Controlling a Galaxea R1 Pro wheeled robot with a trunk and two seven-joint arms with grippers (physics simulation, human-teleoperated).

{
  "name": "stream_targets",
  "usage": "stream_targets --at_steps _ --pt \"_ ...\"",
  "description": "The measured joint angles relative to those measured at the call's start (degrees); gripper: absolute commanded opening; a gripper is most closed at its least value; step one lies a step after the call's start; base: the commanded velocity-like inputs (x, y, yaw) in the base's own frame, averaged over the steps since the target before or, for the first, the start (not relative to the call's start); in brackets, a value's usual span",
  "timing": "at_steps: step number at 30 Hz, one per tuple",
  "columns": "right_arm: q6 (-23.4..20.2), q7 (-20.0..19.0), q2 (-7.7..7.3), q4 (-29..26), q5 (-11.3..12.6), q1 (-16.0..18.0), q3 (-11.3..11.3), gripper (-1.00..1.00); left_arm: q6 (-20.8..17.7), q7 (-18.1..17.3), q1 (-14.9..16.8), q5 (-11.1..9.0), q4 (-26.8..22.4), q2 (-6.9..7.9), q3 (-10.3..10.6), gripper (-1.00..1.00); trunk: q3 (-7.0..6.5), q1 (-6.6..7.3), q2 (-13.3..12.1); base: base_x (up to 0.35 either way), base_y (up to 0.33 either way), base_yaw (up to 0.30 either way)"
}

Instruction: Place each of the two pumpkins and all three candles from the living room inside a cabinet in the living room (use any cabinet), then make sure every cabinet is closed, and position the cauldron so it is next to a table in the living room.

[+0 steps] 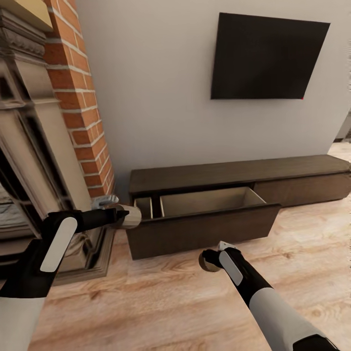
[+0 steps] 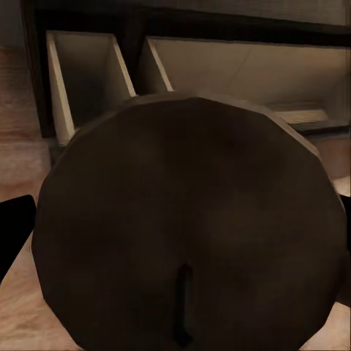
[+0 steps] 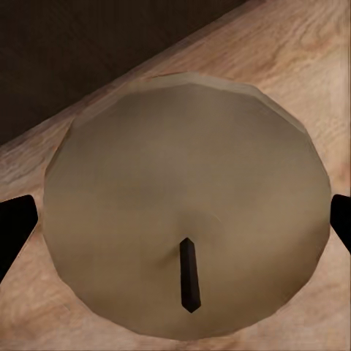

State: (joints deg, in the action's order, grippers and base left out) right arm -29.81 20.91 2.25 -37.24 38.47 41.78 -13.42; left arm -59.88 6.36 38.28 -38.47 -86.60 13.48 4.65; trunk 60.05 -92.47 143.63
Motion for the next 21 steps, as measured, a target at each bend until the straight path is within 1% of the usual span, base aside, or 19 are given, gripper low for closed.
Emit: stream_targets --at_steps 12,17,21 --pt "0.03 0.05 0.03 -0.03 0.13 0.01 -0.18 -1.0 0.0 0.0 0.0 0.24 0.0 -0.01 0.09 -1.0 0.0 0.0 0.0 0.271 0.134 -0.056" --pt "0.0 -0.02 -0.13 -0.09 0.09 0.01 -0.06 -1.0 0.01 0.0 0.0 0.07 0.0 0.0 0.16 -1.0 0.0 0.0 0.0 0.261 0.044 -0.118" --pt "0.03 -0.01 -0.12 -0.39 0.15 0.02 -0.1 -1.0 0.02 -0.01 0.0 -0.1 -0.05 0.01 0.21 -1.0 0.0 -0.01 0.0 0.103 0.011 -0.034"
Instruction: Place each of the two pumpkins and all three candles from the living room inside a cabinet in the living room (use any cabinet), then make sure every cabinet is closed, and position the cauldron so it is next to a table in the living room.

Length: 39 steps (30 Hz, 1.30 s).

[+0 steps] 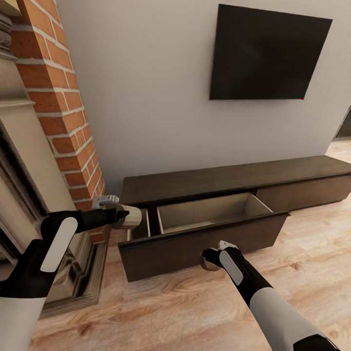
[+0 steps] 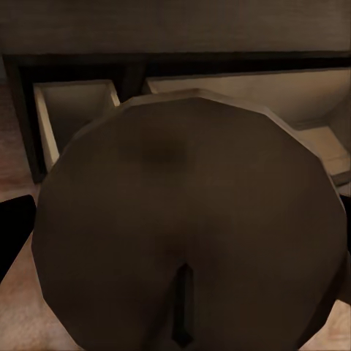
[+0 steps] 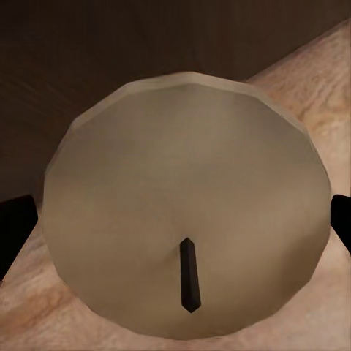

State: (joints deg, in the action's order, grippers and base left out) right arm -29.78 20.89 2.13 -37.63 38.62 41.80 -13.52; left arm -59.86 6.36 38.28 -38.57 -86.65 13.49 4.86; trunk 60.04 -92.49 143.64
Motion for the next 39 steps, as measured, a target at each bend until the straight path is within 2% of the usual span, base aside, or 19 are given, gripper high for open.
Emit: stream_targets --at_steps 7,17,32,39 --pt "-0.01 0.03 -0.17 -0.38 -0.06 -0.06 0.12 -1.0 0.0 0.0 0.0 0.1 -0.04 -0.03 0.13 -1.0 0.0 -0.01 0.0 0.02 0.002 -0.007" --pt "0.03 0.02 -0.24 -0.82 -0.08 -0.09 0.16 -1.0 0.0 0.0 0.0 0.23 0.02 -0.08 0.21 -1.0 -2.21 0.26 -0.13 0.002 0.0 -0.001" --pt "-0.01 0.12 -0.25 -4.7 -0.04 -0.5 0.06 -1.0 0.0 0.0 0.0 0.44 0.55 -0.09 0.24 -1.0 -5.54 0.64 -0.33 0.0 0.0 0.0" --pt "-1.85 0.36 -0.32 -15.82 0.33 -1.38 -0.07 -1.0 0.0 0.07 0.0 0.65 1.73 -0.16 0.33 -1.0 -7.07 0.93 -0.64 0.0 0.0 0.0"
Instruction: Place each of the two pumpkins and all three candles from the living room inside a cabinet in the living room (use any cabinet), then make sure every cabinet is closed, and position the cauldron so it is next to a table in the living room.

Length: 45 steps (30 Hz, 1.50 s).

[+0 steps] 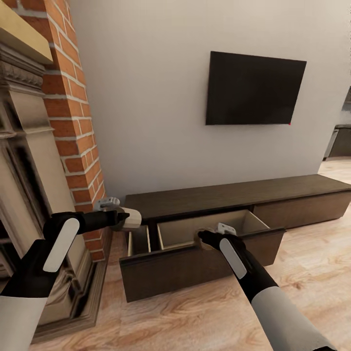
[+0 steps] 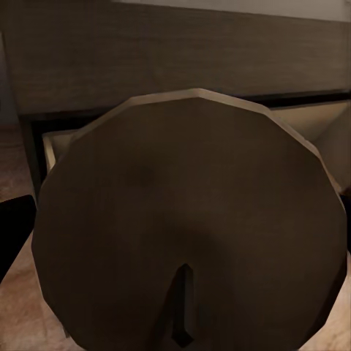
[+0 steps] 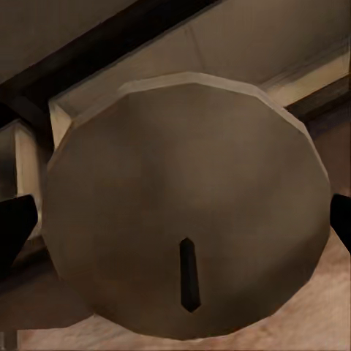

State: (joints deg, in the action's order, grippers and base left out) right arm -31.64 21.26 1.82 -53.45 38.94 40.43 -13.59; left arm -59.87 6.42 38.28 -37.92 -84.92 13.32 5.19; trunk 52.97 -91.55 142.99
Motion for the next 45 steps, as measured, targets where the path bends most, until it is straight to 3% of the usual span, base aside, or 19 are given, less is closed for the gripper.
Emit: stream_targets --at_steps 8,10,15,20,23,28,31,37,40,44,45 --pt "-5.0 0.29 -0.02 -9.65 0.03 -2.11 0.16 -1.0 0.0 0.02 0.0 0.07 0.31 -0.01 1.74 -1.0 -1.43 1.75 -3.21 0.0 0.0 0.0" --pt "-7.98 0.74 0.01 -11.23 0.11 -2.47 0.33 -1.0 -0.01 0.02 0.0 0.19 0.31 -0.01 2.0 -1.0 -1.79 2.19 -4.01 0.0 0.0 0.0" --pt "-12.33 4.43 0.31 -12.62 -0.57 -2.75 3.16 -1.0 0.0 0.02 -0.01 0.22 0.36 -0.01 2.53 -1.0 -2.69 3.29 -6.02 0.0 0.0 0.0" --pt "-13.93 7.98 0.51 -12.95 -0.01 -2.83 6.34 -1.0 0.0 0.22 -0.01 0.21 0.41 -0.02 5.75 -1.0 -3.58 4.38 -8.03 0.0 0.0 0.0" --pt "-15.8 8.47 0.58 -12.99 0.17 -2.84 6.93 -1.0 -0.01 1.2 -0.01 0.47 0.41 -0.01 6.93 -1.0 -4.12 5.04 -9.23 0.0 0.0 0.0" --pt "-18.7 9.01 0.63 -13.01 -0.07 -2.84 9.82 -1.0 -0.02 4.22 -0.01 0.27 0.4 -0.02 8.92 -1.0 -5.02 6.14 -11.23 0.0 0.0 0.0" --pt "-19.49 9.28 0.64 -13.01 0.04 -2.84 11.76 -1.0 -0.01 5.17 -0.02 0.16 0.32 -0.02 11.83 -1.0 -5.56 6.8 -12.44 0.0 0.0 0.0" --pt "-19.84 9.56 0.63 -12.69 -0.02 -2.84 12.76 -1.0 -0.03 5.58 -0.01 0.31 0.26 -0.02 13.87 -1.0 -6.64 8.12 -14.84 0.0 0.0 0.0" --pt "-20.02 11.86 0.69 -12.59 -0.25 -2.8 12.84 -1.0 -0.02 5.61 -0.01 0.14 0.22 0.04 14.35 -1.0 -7.18 8.78 -16.05 0.0 0.0 0.0" --pt "-19.88 14.9 0.72 -12.5 0.2 -2.77 12.92 -1.0 -0.01 5.57 -0.02 -0.04 0.15 0.06 16.88 -1.0 -7.89 9.66 -17.65 0.0 0.0 0.0" --pt "-19.89 15.48 0.7 -12.47 0.17 -2.77 13.0 -1.0 0.0 5.57 -0.03 -0.06 0.12 0.06 18.41 -1.0 -8.07 9.88 -18.05 0.0 0.0 0.0"
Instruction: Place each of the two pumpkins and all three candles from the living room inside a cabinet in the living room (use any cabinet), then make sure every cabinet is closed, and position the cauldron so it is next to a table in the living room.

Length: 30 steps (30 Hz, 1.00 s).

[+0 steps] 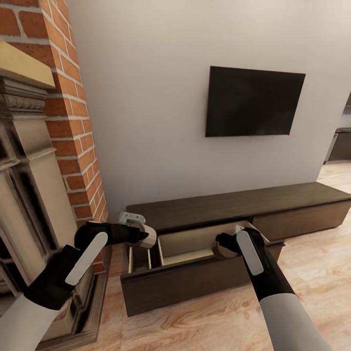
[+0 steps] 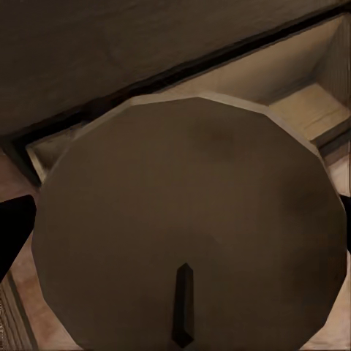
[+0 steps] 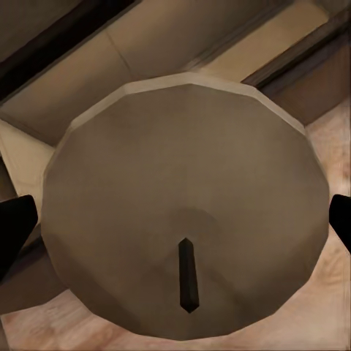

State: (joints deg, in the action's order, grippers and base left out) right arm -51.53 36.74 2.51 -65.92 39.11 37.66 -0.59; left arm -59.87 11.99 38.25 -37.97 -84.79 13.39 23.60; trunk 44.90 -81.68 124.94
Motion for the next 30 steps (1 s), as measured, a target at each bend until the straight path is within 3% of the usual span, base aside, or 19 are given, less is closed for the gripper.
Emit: stream_targets --at_steps 5,13,23,30 --pt "0.15 0.95 -0.03 -0.09 0.1 0.01 2.18 -1.0 -0.01 -0.01 0.01 -0.03 -0.22 0.0 2.64 -1.0 -0.9 1.1 -2.0 0.0 0.0 0.0" --pt "0.2 1.25 0.07 -0.36 0.12 -0.02 3.1 -1.0 -0.02 -0.04 0.01 0.01 -0.24 0.02 3.4 -1.0 -2.34 2.86 -5.21 0.0 0.0 -0.006" --pt "0.05 1.11 0.16 -0.49 0.13 -0.07 3.13 -1.0 -0.01 -0.2 0.01 -0.1 -0.15 0.0 3.8 -1.0 -2.28 2.87 -5.23 0.008 0.0 -0.175" --pt "0.17 1.1 0.35 -0.53 0.22 -0.04 3.12 -1.0 -0.03 -0.44 0.0 0.05 -0.14 0.04 4.75 -1.0 -2.16 2.88 -5.23 0.175 0.0 -0.037"
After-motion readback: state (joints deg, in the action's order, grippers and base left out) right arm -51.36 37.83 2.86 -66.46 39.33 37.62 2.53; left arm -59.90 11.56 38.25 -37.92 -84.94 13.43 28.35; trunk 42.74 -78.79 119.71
